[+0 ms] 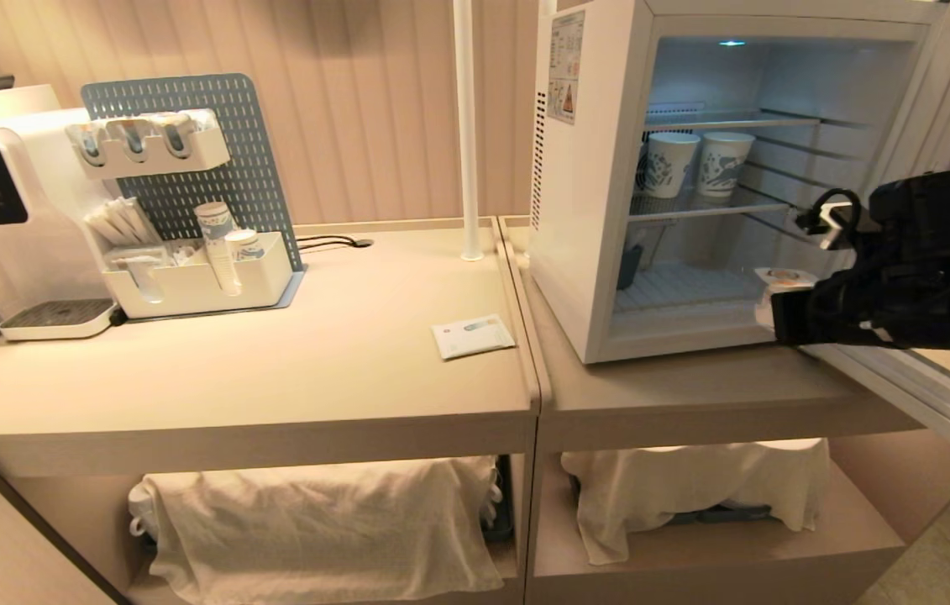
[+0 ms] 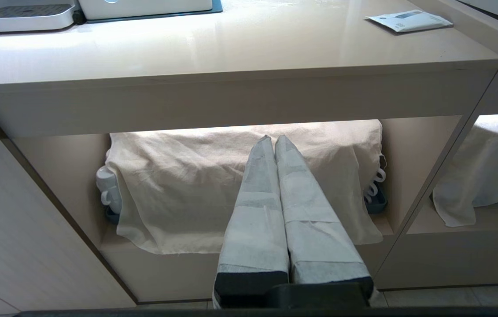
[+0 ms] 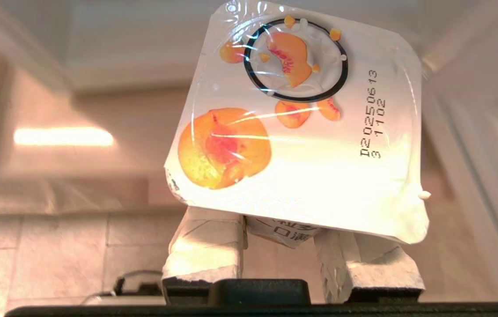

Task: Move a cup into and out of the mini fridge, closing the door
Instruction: Take the yoghurt out of the freezer, then place the yoghurt on the table

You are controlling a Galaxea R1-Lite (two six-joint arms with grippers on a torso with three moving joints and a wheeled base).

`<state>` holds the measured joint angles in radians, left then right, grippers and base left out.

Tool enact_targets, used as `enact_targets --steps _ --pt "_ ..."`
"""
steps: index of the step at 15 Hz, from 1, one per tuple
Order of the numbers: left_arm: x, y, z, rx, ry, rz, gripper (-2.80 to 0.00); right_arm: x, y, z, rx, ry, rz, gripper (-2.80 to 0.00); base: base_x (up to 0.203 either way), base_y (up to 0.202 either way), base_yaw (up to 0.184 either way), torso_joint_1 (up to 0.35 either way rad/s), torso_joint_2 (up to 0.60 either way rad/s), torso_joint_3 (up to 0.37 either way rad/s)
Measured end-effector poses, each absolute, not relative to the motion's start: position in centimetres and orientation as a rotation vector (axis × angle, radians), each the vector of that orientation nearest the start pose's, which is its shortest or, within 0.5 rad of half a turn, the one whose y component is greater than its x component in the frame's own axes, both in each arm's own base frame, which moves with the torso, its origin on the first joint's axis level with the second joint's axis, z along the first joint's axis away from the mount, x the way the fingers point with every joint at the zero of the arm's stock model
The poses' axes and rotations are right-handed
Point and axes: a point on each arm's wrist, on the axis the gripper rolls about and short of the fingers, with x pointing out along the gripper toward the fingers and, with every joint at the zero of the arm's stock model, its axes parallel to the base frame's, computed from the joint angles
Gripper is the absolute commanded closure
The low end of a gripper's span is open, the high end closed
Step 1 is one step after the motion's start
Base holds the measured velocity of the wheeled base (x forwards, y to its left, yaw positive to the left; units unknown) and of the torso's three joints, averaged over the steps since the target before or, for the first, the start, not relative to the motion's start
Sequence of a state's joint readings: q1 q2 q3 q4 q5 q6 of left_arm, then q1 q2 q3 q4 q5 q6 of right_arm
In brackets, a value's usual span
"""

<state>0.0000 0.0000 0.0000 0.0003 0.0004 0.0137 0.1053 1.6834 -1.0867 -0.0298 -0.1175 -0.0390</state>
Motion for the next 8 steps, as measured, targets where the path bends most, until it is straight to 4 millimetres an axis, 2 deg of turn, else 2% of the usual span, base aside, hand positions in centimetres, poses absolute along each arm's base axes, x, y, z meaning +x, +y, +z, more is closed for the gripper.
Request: enact_targets --steps 2,4,6,8 --pt "-2.3 0.0 7.5 0.014 0.0 0.0 0.0 27.0 2.5 21.8 -0.123 0.568 -0.032 0.0 0.0 0.0 0.0 0.0 0.0 0.0" --pt "-2.3 0.0 7.5 0.014 0.0 0.0 0.0 22.4 2.0 22.6 -0.141 0.568 -0.046 0.0 0.0 0.0 0.0 0.0 0.0 0.0" --pt "-2.3 0.0 7.5 0.014 0.0 0.0 0.0 17.6 1.5 22.8 -0.147 0.553 -0.054 0.0 0.0 0.0 0.0 0.0 0.0 0.0" --pt "-2.3 0.0 7.5 0.013 0.0 0.0 0.0 12.7 0.9 22.2 -0.146 0.533 -0.059 0.0 0.0 0.0 0.0 0.0 0.0 0.0"
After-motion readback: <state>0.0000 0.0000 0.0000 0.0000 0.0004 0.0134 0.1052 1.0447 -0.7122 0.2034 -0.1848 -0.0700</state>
